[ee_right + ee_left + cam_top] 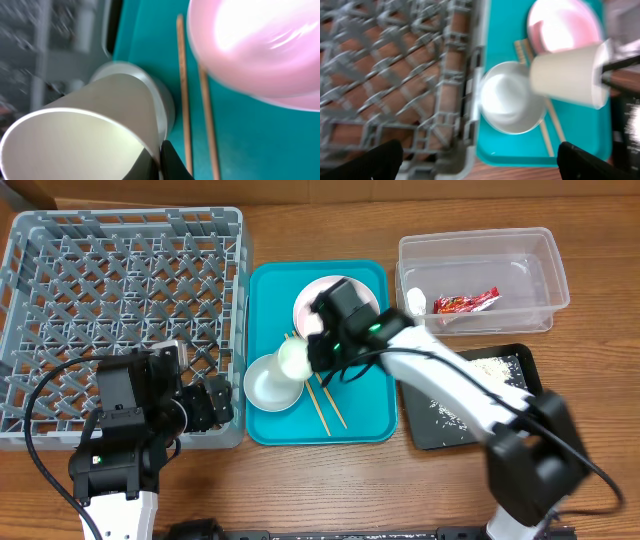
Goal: Sort waste into correct bins and load items into the dishwasher
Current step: 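Grasp the white cup with the right gripper and lift it, then move the left gripper toward the cup held by the right gripper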
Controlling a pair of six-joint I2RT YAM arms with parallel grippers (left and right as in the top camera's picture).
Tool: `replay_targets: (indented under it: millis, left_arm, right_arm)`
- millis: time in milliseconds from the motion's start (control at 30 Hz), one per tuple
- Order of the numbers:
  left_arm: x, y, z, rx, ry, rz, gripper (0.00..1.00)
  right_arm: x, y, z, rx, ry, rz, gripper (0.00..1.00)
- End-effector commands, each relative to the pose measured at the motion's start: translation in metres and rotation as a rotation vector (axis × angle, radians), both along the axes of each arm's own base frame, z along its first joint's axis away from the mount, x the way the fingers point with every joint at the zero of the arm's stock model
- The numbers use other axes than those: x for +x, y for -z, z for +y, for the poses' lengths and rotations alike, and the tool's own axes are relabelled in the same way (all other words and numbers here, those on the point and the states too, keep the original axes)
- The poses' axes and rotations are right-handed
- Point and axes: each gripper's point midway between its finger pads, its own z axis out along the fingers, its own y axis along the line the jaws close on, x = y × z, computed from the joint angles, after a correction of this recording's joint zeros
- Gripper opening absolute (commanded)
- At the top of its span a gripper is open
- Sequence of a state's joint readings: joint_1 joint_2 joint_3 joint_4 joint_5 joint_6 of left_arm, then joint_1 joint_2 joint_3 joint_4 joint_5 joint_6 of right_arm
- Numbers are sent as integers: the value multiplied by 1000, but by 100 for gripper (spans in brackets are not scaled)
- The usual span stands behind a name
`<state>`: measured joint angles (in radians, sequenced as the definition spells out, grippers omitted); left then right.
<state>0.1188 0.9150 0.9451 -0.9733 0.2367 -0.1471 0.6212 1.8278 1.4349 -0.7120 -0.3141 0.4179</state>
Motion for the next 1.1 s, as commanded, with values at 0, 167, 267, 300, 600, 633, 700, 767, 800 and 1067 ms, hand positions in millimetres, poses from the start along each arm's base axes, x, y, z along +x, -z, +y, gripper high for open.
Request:
replay_targets:
  millis: [0, 167, 267, 300, 600, 633, 700, 767, 800, 1067]
  left_arm:
    - [8, -21, -23, -90, 120, -84, 100]
    - [19, -46, -55, -214, 293, -203, 100]
    - [25, -60, -73, -310, 388, -259, 100]
    - [26, -64, -79, -341, 421, -275, 100]
    - [28, -102, -119, -634, 744, -402, 100]
    - [28, -104, -121, -655, 770, -411, 100]
    - [28, -106, -123, -683, 803, -421, 100]
    - [30, -107, -124, -697, 815, -424, 100]
    - [31, -107, -125, -696, 820, -426, 100]
    - [33, -118, -151, -660, 933, -499, 99]
  right_arm:
    - [16, -82, -23, 111, 52, -135, 4]
    - [10, -104, -52, 245, 61, -26, 4]
    - [1, -114, -57, 357, 28, 70, 4]
    - [-2, -116, -58, 383, 19, 92, 4]
    - [-35, -153, -42, 624, -144, 227, 4]
    - [-38, -157, -41, 647, -162, 239, 4]
    - [-44, -165, -39, 689, -195, 260, 4]
    - [-48, -169, -38, 714, -216, 271, 4]
    - [-50, -171, -37, 725, -225, 278, 4]
    - [-60, -180, -33, 771, -272, 311, 4]
